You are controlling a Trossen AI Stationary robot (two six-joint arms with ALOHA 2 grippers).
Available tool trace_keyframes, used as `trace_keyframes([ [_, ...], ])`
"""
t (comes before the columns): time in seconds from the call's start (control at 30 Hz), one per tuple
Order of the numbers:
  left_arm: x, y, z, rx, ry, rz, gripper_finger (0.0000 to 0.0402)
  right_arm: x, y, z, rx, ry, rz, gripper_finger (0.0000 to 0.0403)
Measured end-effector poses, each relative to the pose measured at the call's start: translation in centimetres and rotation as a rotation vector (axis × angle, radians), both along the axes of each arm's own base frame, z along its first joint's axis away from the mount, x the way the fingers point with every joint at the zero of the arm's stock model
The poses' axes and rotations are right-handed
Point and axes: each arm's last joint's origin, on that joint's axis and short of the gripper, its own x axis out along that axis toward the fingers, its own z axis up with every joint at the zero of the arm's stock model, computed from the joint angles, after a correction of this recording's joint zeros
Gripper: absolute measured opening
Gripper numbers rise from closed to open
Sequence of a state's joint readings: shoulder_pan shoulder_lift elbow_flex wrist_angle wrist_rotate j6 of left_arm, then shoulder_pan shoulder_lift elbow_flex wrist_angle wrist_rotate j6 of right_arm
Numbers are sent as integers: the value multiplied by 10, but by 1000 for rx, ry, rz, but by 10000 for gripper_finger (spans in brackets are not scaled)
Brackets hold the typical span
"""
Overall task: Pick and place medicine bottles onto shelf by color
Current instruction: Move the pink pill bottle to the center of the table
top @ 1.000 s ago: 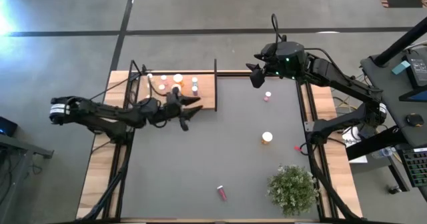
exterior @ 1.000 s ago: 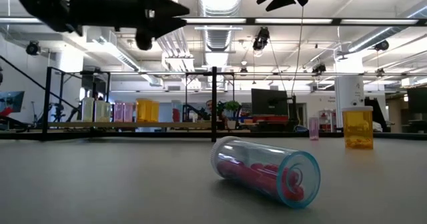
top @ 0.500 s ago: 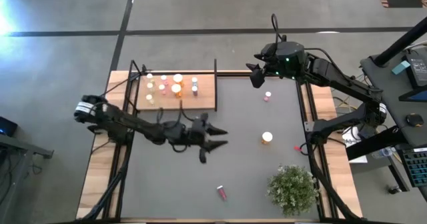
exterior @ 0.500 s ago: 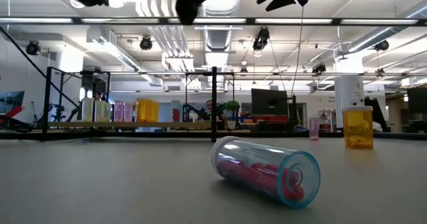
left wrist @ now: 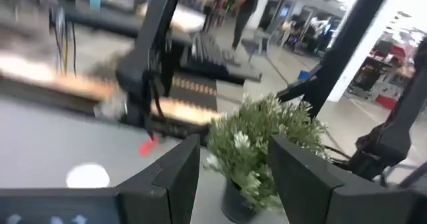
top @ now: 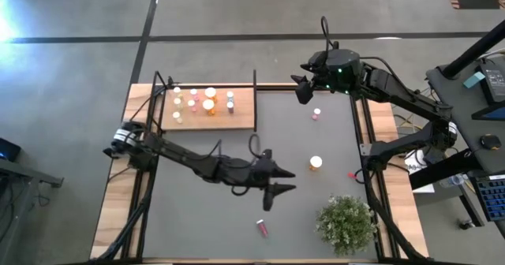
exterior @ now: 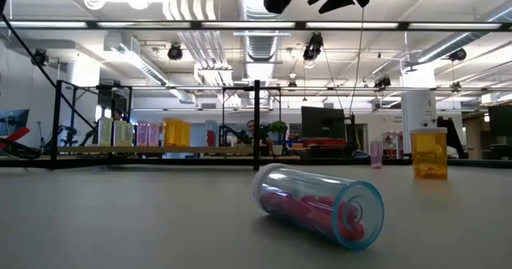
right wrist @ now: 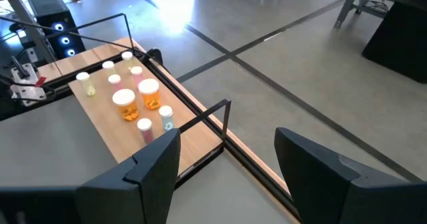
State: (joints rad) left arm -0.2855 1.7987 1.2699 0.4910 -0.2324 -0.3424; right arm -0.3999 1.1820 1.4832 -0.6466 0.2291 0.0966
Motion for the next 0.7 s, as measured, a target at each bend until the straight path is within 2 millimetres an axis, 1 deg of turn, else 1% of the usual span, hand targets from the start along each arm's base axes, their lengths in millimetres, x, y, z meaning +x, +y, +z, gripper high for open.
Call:
trace_keyframes([
  [0.13, 16, 3, 2, -150, 113, 29, 162, 0, 0, 0, 0, 0, 0, 233],
  [0.3, 32, 11, 4, -147, 176, 68, 162, 0, 0, 0, 0, 0, 0, 233],
  [0.37, 37, 14, 4, -114, 172, 73, 162, 0, 0, 0, 0, -1, 0, 233],
  [0.5, 43, 23, -1, 13, 173, 79, 162, 0, 0, 0, 0, 0, 0, 233],
  [0.6, 44, 30, -5, 121, 194, 81, 162, 0, 0, 0, 0, 0, 0, 233],
  [0.7, 44, 38, -2, 215, 192, 85, 162, 0, 0, 0, 0, 0, 0, 233],
])
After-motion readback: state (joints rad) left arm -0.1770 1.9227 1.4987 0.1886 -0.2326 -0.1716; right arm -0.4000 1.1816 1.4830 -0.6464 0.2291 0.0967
